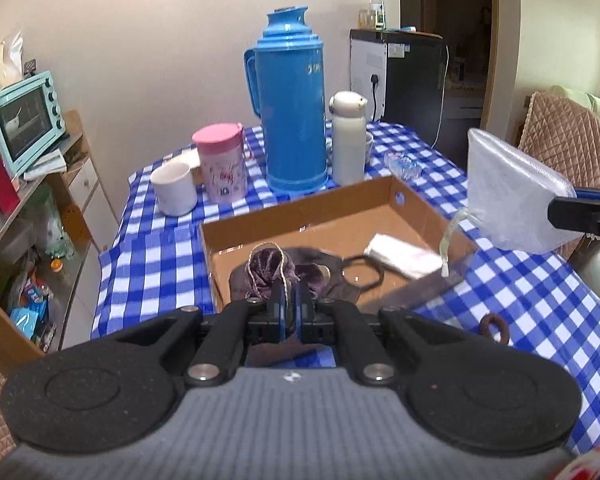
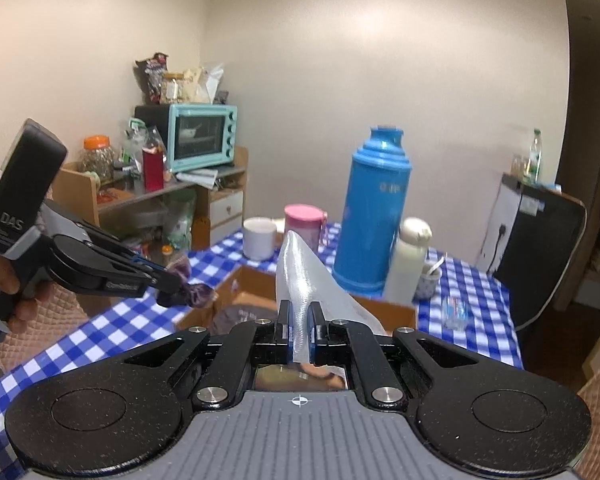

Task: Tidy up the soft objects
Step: 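Carry the bag and scrunchie into the cardboard box and open both grippers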

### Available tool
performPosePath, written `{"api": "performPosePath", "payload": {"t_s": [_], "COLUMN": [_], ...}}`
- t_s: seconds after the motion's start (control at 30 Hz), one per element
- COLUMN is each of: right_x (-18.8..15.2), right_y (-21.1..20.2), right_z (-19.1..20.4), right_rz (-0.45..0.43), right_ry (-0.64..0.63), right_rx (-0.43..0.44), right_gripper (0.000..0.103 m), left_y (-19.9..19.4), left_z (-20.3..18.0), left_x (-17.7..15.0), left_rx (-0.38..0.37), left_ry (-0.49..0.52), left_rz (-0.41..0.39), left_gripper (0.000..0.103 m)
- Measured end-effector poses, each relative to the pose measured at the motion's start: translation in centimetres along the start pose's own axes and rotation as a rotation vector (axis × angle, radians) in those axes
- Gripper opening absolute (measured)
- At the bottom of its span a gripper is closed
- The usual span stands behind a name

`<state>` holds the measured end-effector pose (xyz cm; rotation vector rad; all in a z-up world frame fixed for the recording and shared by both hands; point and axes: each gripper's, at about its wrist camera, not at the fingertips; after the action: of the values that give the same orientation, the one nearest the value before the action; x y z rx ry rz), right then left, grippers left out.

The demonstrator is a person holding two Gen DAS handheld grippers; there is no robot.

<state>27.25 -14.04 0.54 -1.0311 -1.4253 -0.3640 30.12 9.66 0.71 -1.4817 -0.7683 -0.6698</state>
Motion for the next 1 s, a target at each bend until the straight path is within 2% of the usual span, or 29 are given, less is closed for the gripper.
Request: {"api": "performPosePath", "payload": {"t_s": [0.2,0.5,0.9,1.0], "right_x": [1.2,1.1,-1.7,-2.8], "right_y": [0.5,3.1,10.7,13.2], "right_z": [-0.9,-2.3,-4.1,-4.7], "right_rz": [-0.042,-0.047,-0.006,0.038], "right_ry": [-0.02,-0.061,-0.078,-0.045], "right_rx": [-0.019,-0.057,-0.055,-0.033], "right_gripper": [0.007,0.007,0.006,0.007], "left_y": [0.9,3.3,9.3,11.1], "left_z": [-0.5,-0.9,-1.2,-1.2], "left_x": [1.5,3.0,3.7,3.6], "left_rx": [-0.004,-0.005,0.011,0.008], "left_ry": [0.016,0.023,0.043,0.038], "left_rz": [-0.021,-0.008,0.055,0.079], "left_gripper": [0.004,0.004,0.004,0.004]}}
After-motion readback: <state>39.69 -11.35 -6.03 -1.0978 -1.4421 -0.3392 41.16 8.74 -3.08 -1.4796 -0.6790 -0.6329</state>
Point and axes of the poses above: each gripper's, at about its wrist camera, not at the fingertips, and y roughly the way its jaws point, z to its left, x to its top, and after that the axes turned 9 degrees about -y, right-handed
